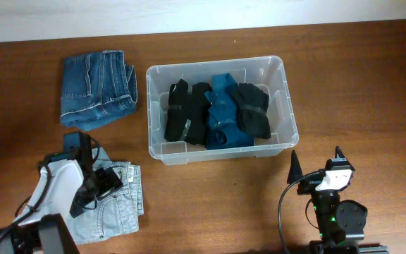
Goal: Pack container
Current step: 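Lower the left gripper onto the light grey jeans and grasp them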
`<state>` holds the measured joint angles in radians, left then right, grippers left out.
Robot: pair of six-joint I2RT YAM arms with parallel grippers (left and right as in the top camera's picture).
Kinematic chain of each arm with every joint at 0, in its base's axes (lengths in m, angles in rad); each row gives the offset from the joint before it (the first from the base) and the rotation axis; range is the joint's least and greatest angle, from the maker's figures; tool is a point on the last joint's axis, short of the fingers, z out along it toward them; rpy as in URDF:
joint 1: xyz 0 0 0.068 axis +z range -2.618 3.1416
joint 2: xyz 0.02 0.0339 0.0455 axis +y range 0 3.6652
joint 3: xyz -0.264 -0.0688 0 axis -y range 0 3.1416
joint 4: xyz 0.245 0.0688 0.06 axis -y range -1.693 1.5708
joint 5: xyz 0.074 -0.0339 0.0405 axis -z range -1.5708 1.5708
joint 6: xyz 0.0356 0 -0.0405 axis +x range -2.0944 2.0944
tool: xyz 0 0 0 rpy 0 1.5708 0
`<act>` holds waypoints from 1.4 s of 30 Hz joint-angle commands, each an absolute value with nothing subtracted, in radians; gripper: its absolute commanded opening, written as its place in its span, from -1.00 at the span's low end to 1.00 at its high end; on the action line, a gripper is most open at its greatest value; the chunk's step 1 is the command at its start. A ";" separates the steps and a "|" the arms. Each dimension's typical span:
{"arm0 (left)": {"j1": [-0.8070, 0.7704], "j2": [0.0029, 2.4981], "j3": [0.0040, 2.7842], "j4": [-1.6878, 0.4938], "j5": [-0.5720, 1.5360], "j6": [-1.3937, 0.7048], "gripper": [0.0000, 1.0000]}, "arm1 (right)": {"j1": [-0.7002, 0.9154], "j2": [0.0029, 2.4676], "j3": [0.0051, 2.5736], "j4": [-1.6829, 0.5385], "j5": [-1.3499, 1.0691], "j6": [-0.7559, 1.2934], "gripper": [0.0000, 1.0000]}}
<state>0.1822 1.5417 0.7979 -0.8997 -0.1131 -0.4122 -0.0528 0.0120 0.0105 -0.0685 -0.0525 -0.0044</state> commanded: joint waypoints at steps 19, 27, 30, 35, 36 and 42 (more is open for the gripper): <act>0.186 1.660 1.015 -0.724 0.048 -0.433 0.98 | -0.059 0.004 0.006 -0.075 -0.047 -0.008 0.97; 0.196 1.626 1.379 -1.089 0.031 -0.303 0.98 | -0.059 0.004 0.006 -0.075 -0.047 -0.008 0.97; 0.238 1.610 1.412 -1.171 -0.055 -0.281 0.98 | -0.059 0.003 0.006 -0.075 -0.048 -0.008 0.97; 0.419 1.608 1.359 -1.192 -0.036 -0.271 0.99 | -0.059 0.003 0.006 -0.075 -0.047 -0.008 0.97; 0.445 1.608 1.336 -1.180 -0.007 -0.252 0.98 | -0.059 0.004 0.006 -0.075 -0.047 -0.007 0.97; 0.551 1.608 1.142 -1.087 0.154 -0.162 0.97 | -0.059 0.003 0.006 -0.075 -0.047 -0.007 0.97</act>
<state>0.5190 1.6146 1.2423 -1.1259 0.0334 -0.2333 -0.0528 0.0116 0.0105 -0.0689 -0.0517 -0.0044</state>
